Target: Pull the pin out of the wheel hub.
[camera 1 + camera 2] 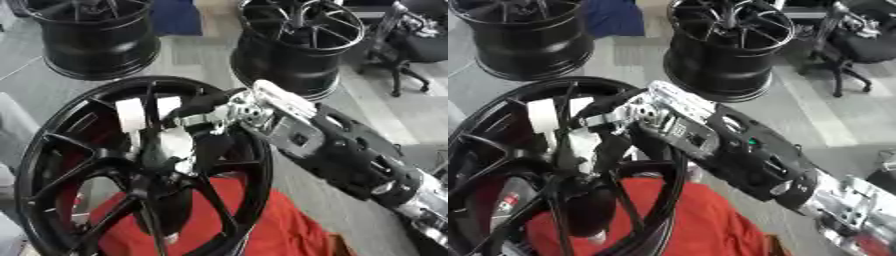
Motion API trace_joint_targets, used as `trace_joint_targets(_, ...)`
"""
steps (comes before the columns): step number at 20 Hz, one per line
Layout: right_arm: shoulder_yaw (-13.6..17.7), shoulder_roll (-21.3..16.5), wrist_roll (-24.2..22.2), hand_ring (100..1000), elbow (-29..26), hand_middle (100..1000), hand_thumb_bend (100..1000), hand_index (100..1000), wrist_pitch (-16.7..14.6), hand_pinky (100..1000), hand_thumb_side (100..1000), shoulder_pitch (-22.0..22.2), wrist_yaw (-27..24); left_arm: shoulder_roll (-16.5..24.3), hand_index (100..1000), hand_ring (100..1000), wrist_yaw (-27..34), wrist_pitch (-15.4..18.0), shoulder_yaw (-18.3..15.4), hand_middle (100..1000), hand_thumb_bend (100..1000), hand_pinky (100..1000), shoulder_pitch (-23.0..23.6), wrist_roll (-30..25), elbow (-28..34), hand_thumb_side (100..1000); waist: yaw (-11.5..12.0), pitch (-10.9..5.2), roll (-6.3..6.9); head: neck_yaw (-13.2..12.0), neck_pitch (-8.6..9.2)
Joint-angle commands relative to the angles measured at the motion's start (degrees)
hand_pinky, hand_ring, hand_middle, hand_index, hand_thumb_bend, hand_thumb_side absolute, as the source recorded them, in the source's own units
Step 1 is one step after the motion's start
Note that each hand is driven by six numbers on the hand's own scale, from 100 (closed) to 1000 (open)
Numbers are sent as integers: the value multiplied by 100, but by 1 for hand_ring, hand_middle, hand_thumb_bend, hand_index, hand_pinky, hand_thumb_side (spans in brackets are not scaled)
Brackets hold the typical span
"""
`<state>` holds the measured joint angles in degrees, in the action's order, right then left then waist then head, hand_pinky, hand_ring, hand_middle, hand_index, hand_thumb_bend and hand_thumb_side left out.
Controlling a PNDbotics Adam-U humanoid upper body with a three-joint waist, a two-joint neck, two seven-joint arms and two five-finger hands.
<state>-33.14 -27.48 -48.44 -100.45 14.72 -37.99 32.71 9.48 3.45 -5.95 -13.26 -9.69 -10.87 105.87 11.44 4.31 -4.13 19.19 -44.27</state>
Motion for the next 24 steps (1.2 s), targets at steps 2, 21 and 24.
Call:
trace_joint_targets(2,48,-67,-26,799,35,827,100,956,25,754,223,-42,-24,37,773,517,-35,14,1,572,100,554,-89,-22,91,758,-2,-32,46,15,15)
trace_joint_targets(21,209,-267,370,477,-444,545,100,741,261,458,208,-283,-498,49,772,515,-25,14,9,572,100,554,-72,-43,73,759,-6,-56,45,22,15)
trace_joint_targets(24,237,-322,320,475,-517,542,100,739,333,453,210,-343,-513,49,772,515,-21,13,15,573,100,554,-72,-51,70,760,4,-61,42,33,15)
